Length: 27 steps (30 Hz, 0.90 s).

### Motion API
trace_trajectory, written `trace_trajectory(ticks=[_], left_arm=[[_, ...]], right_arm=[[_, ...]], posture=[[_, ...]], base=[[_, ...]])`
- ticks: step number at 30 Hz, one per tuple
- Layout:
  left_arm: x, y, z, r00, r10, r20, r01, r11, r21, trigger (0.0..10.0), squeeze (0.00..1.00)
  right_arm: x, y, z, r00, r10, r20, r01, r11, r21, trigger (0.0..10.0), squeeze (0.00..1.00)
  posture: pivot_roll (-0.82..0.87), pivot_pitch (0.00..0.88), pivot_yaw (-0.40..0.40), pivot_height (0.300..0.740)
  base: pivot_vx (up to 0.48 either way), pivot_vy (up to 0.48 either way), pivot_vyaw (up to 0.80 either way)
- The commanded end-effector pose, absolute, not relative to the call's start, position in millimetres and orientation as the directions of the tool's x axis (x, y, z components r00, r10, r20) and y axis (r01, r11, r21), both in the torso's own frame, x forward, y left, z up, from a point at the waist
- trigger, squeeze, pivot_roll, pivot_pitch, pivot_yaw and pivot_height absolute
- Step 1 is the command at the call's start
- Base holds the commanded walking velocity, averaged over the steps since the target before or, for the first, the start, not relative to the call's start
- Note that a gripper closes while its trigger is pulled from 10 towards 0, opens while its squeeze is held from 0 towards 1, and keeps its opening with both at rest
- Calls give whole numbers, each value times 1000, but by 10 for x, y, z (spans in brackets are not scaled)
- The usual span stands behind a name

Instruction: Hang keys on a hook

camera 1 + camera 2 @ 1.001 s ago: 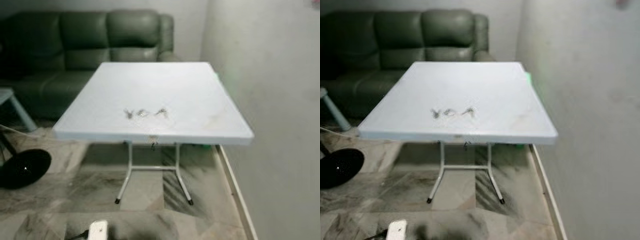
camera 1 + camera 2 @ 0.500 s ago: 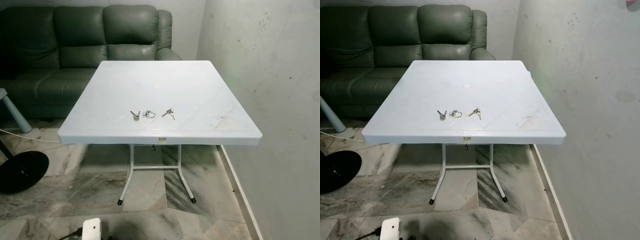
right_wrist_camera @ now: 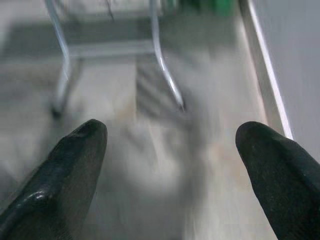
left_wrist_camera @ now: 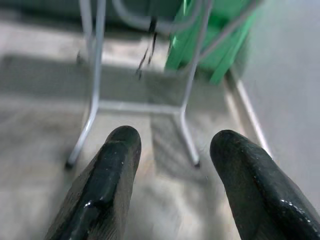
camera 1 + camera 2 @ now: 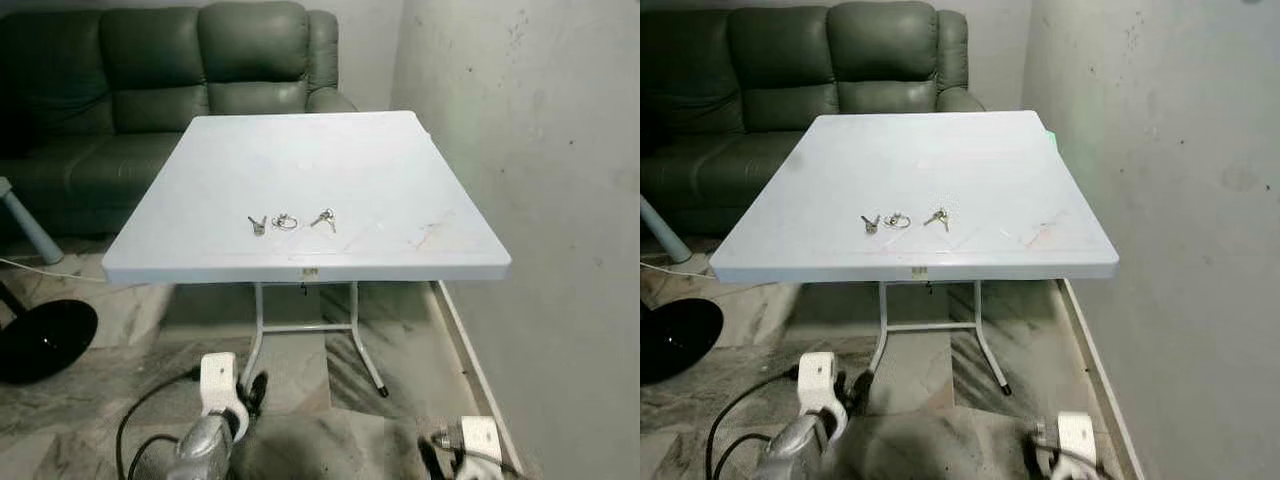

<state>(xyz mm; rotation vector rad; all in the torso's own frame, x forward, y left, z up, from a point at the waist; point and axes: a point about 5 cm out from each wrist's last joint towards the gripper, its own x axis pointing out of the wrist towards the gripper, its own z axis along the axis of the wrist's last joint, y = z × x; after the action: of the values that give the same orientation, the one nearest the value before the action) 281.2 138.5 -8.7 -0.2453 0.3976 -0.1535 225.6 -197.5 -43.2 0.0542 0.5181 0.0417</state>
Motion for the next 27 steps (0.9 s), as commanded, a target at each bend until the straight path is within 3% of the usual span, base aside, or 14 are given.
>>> trace_trajectory(ticks=[1,6,15,27], left_arm=[[2948,1444,77,942,-187,-279,109,955,-275,10000,0],[3230,1569,485,978,-182,-105,150,954,-258,10000,0],[3413,1682,1007,974,-198,107,217,952,-218,10000,0],[3201,1657,1186,952,-234,197,272,941,-201,10000,0]], right_arm=[[2350,-1917,-337,906,60,-419,-23,996,91,10000,0],[2638,-1870,64,982,62,-179,-45,995,94,10000,0],[2843,-1790,700,991,71,116,-81,993,88,10000,0],[2685,-1716,1000,966,165,198,-175,984,33,10000,0]], posture=[[112,0,50,740],[101,0,63,740],[94,0,74,740],[87,0,65,740]], base=[[0,0,0],[0,0,0],[0,0,0],[0,0,0]])
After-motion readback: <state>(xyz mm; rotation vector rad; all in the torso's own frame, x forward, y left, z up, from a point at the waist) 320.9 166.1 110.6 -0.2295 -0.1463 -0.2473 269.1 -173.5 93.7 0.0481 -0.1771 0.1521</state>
